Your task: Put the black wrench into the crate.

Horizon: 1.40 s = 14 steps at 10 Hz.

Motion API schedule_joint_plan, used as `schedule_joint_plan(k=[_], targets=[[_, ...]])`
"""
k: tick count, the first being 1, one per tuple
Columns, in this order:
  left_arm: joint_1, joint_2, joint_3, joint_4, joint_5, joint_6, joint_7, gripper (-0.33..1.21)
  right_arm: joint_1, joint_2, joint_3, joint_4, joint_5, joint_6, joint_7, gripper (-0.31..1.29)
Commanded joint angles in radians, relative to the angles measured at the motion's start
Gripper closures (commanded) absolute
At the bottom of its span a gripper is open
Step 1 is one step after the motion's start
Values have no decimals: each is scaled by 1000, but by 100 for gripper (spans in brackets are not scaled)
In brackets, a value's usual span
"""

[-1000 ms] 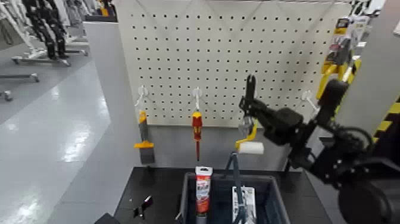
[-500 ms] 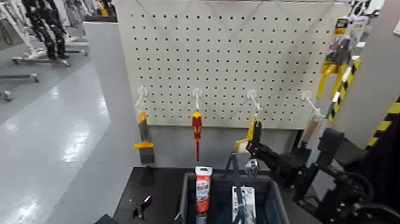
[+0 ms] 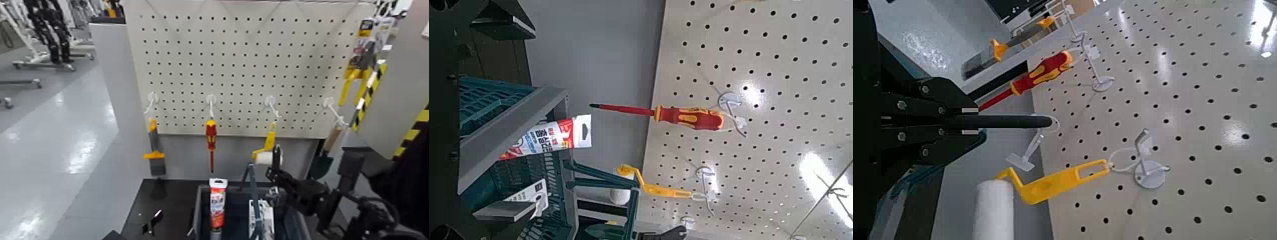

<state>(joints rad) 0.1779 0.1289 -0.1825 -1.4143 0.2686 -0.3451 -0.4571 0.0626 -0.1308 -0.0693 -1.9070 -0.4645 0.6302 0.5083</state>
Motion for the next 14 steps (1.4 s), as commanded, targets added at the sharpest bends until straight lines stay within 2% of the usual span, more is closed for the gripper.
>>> schedule_joint_plan(k=[1,3,4,5,6,7,12,13,14], targets=[[0,0,0,0,0,-3,0,10,14,0,3,51,30,11,10,127],[0,0,0,0,0,-5,0,10,17,2,-1,74,73,45,3,127],[-2,0,0,0,0,-5,0,10,16,3,0,94,73,54,3,124],[-2,0,-2,0,-2,-5,0,10,16,8,-10,95,73,95,-4,77],[-2,0,-2,0,-2,-6,0,10,16,8,-14,95,73,97,-4,21],[-2,0,-2,0,-2,-6,0,10,14,7,-15,95,73,95,-2,7],[-2,0,-2,0,-3,-8,0,10,14,7,-17,88,76,77,4,2],[-2,1,-2,0,-3,-8,-2,10,16,7,-17,86,83,72,6,2],[-2,1,-2,0,-3,-8,-2,10,20,5,-12,85,109,29,19,2]])
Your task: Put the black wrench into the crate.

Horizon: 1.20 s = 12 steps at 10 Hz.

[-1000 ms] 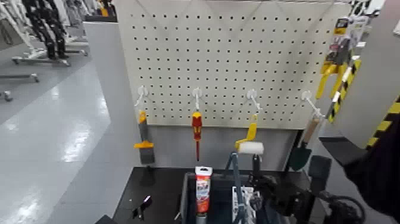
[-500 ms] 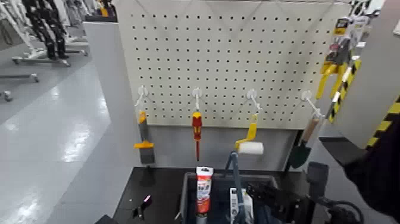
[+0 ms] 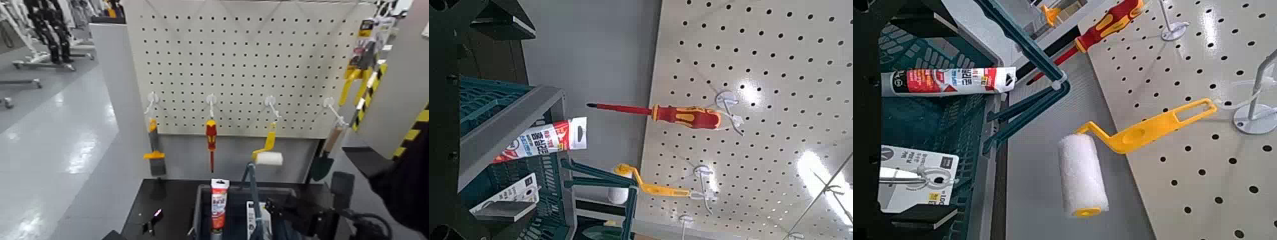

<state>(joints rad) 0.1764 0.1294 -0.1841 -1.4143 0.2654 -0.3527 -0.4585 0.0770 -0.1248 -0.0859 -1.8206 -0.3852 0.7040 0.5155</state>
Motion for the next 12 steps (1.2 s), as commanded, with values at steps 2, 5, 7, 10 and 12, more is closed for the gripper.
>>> schedule_joint_plan(k=[2,5,7,10,12], targets=[[2,1,0,-2,0,0,0,10,67,4,28,-5,158,-279,8,2],[6,1,3,-3,0,0,0,10,216,17,35,-20,186,-591,-118,2],[11,-1,6,-6,0,-2,-2,10,334,2,68,-57,204,-726,-269,2],[17,-5,14,-8,0,-5,-2,10,455,-13,106,-97,240,-824,-416,7],[20,-5,17,-9,0,-3,-3,10,480,-18,129,-106,252,-844,-443,7]])
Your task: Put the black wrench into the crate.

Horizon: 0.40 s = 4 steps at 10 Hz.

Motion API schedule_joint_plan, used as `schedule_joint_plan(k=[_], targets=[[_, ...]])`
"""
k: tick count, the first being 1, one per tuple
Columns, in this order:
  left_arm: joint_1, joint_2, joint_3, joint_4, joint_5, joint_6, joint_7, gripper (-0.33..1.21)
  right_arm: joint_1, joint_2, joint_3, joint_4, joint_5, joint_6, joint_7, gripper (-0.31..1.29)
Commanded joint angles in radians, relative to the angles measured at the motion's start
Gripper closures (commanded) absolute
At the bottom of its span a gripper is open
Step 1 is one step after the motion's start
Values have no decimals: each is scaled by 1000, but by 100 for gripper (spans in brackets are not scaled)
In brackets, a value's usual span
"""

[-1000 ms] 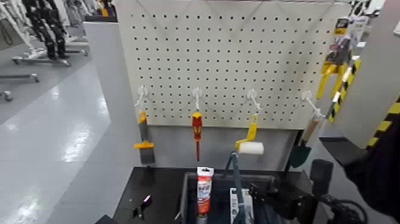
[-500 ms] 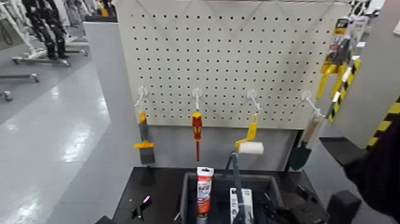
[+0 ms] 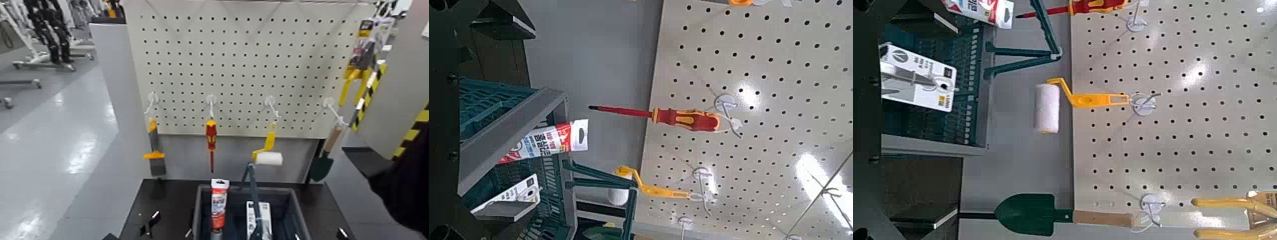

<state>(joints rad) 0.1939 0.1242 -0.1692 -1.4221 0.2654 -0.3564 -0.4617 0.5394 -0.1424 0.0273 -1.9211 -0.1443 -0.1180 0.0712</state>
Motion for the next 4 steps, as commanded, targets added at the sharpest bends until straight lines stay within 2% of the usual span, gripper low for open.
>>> schedule_joint_plan(k=[1,4], targets=[[2,0,2,-1,0,-1,0,10,22,1,25,-6,28,-43,-1,7],[2,-1,4,-1,0,1,-2,10,25,-3,40,-6,32,-51,-25,7]])
